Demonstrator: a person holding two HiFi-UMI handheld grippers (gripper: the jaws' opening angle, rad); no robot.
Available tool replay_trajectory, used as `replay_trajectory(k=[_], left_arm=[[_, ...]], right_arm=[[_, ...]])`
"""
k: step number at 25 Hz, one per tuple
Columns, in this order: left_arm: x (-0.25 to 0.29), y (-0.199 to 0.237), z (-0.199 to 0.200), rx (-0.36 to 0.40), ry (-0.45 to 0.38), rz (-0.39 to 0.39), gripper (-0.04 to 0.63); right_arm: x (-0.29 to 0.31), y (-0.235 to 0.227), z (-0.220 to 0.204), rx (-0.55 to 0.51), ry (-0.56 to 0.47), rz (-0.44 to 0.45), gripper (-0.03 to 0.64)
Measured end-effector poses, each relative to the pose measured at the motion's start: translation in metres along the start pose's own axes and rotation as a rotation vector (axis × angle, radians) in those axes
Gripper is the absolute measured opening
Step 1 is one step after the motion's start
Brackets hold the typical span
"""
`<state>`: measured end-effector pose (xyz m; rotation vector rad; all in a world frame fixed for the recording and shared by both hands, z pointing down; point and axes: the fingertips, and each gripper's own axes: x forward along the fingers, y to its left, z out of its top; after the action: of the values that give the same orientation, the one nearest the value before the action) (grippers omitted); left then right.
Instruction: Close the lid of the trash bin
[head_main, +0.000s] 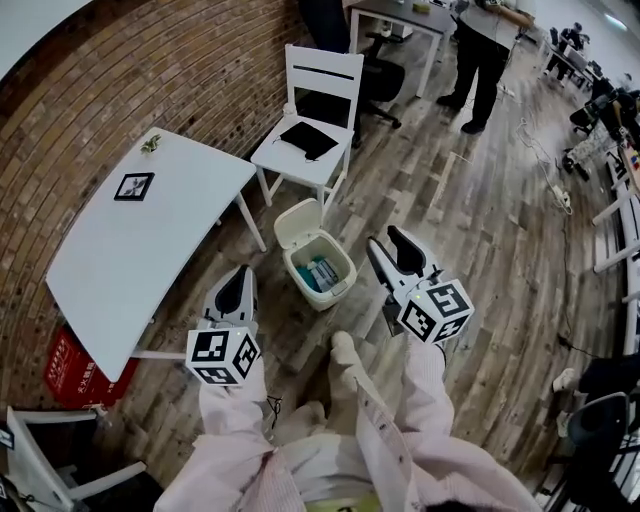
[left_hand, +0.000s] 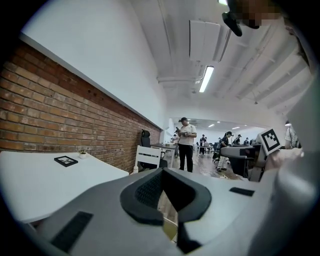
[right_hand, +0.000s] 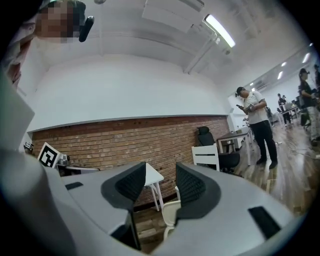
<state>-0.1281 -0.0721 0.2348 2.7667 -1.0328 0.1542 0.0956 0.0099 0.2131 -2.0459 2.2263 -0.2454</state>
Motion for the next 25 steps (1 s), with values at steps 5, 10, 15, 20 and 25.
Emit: replay_trajectory(k=[5, 10, 15, 20, 25], left_arm=[[0.047, 0.007, -0.005, -0.035, 0.033, 0.052, -0.008], [0.082, 0.019, -0.010, -0.068, 0.058, 0.107, -0.008], [0.114, 0.027, -0.017, -0.097, 0.080, 0.152, -0.008], [0.140, 0.032, -0.026, -0.123, 0.102, 0.186, -0.008], [0.162, 0.043, -0.040, -0.141, 0.140, 0.208, -0.008]], right_arm=[[0.051, -0.032, -0.009, 0.011, 0.080, 0.073, 0.170], [0.097, -0.056, -0.020, 0.016, 0.142, 0.131, 0.170], [0.134, -0.078, -0.028, 0.001, 0.186, 0.176, 0.170], [0.163, -0.095, -0.041, -0.017, 0.235, 0.214, 0.170], [0.195, -0.108, -0.065, -0.068, 0.314, 0.248, 0.170]])
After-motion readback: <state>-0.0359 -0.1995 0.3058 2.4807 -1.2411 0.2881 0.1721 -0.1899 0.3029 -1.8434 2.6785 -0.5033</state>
